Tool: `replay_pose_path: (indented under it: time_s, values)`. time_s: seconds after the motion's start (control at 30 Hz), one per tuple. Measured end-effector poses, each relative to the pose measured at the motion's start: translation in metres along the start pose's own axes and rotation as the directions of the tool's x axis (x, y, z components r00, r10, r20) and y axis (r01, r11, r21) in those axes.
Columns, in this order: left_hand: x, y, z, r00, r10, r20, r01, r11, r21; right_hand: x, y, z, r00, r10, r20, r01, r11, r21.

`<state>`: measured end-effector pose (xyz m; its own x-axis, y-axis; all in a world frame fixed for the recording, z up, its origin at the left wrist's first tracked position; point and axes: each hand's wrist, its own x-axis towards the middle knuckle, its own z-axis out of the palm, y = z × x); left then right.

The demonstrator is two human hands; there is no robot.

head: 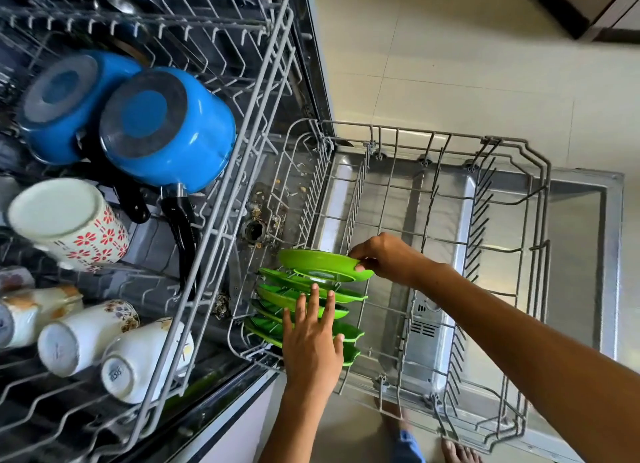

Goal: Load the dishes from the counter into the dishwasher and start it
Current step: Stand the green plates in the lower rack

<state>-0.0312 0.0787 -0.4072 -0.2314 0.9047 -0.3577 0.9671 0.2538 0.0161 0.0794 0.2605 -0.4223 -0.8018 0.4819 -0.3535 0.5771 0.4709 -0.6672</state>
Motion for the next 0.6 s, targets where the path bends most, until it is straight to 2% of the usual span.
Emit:
replay_pose_path:
  time_s: [0.17, 0.43, 0.6]
  values:
    - [0.0, 0.0, -0.002, 0.999, -0.004, 0.035, 0.004, 1.0, 0.001, 0.009, -0.004, -0.004, 0.999, -0.017, 0.05, 0.02, 0.998, -0.058]
    - [0.002, 0.001, -0.004, 0.994, -0.014, 0.105, 0.015, 1.0, -0.003, 0.021, -0.033, 0.001, 0.992, 0.117, -0.041, -0.123, 0.964, -0.234]
    - [0.002, 0.003, -0.014, 0.991, -0.007, 0.135, 0.015, 0.998, -0.062, 0.021, -0.042, 0.02, 0.983, 0.184, -0.019, -0.183, 0.948, -0.261]
